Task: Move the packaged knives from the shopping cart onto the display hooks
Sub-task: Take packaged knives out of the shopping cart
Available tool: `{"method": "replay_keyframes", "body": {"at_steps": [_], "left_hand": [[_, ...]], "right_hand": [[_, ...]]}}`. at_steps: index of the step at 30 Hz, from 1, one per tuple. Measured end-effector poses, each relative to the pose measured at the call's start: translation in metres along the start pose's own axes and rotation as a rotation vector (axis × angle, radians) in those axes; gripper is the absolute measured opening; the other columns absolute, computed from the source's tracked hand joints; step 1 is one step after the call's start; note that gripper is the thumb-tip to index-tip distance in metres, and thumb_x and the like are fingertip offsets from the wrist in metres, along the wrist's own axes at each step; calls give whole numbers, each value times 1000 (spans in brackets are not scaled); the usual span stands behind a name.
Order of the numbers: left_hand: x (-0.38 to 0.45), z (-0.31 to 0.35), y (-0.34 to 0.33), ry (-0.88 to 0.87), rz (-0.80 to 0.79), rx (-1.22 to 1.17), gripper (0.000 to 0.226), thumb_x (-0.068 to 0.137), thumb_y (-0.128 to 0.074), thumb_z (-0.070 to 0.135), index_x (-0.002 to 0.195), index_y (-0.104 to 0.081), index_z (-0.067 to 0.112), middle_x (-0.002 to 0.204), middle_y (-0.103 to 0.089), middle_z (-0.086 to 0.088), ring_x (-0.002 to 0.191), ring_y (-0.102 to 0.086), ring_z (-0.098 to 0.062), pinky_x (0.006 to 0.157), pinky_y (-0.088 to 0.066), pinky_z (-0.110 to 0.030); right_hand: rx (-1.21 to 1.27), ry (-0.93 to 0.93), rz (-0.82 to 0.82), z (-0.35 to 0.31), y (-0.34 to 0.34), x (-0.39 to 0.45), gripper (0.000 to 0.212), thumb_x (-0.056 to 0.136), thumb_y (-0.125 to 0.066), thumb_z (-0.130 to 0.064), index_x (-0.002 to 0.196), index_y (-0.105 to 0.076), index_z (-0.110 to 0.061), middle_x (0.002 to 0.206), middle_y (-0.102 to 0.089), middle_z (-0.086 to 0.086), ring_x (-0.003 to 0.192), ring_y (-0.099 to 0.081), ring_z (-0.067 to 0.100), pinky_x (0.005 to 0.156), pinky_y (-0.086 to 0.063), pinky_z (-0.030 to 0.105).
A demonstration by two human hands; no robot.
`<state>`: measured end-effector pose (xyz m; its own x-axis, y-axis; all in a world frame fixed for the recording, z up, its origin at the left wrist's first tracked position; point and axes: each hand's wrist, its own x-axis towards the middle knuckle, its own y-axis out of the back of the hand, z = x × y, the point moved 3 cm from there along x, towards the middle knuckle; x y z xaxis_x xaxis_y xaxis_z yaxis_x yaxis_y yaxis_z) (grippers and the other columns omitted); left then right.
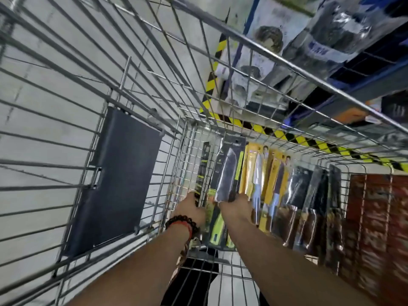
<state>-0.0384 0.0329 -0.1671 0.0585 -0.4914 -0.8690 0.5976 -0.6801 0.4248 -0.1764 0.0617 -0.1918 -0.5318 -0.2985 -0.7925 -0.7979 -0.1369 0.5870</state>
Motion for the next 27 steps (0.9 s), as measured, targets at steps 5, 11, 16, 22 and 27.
{"method": "replay_keyframes", "body": {"at_steps": [5,11,16,22,27], "left_hand": [[8,-19,14,17,-25,-184,39,99,-45,27,135,-49,15,121,-60,-7,79,-59,-14,60,-48,-24],[11,-33,33,106,-12,-311,36,97,-48,15,130,-53,1,117,-61,-19,100,-58,-27,80,-43,-27],[-20,-20,66,112,1,-527,37,98,-43,7,129,-49,-13,118,-58,-23,107,-57,-35,84,-41,-32],[-89,-1,81,18,-26,-825,77,78,-70,49,135,-46,1,115,-64,-19,97,-63,-35,76,-54,-39],[-171,33,96,-99,-19,-841,116,55,-86,55,146,-30,10,136,-51,-27,119,-53,-48,96,-39,-65]], "right_hand": [[-57,-128,45,-12,-8,-17,90,70,-79,-52,138,-37,-12,139,-28,11,122,-47,35,94,-48,51],[-35,2,2,-21,-10,-31,48,84,-69,-39,116,-47,-11,114,-54,10,89,-58,28,77,-54,37],[273,120,-192,-34,18,-60,38,85,-70,-10,114,-45,-12,86,-56,5,67,-51,16,52,-39,22],[520,115,-288,-31,103,-120,48,89,-60,-4,134,-43,-7,106,-54,8,81,-51,18,73,-40,29],[570,281,-251,-12,176,-174,60,90,-67,-20,142,-37,-13,132,-47,12,108,-50,24,97,-40,32]]}}
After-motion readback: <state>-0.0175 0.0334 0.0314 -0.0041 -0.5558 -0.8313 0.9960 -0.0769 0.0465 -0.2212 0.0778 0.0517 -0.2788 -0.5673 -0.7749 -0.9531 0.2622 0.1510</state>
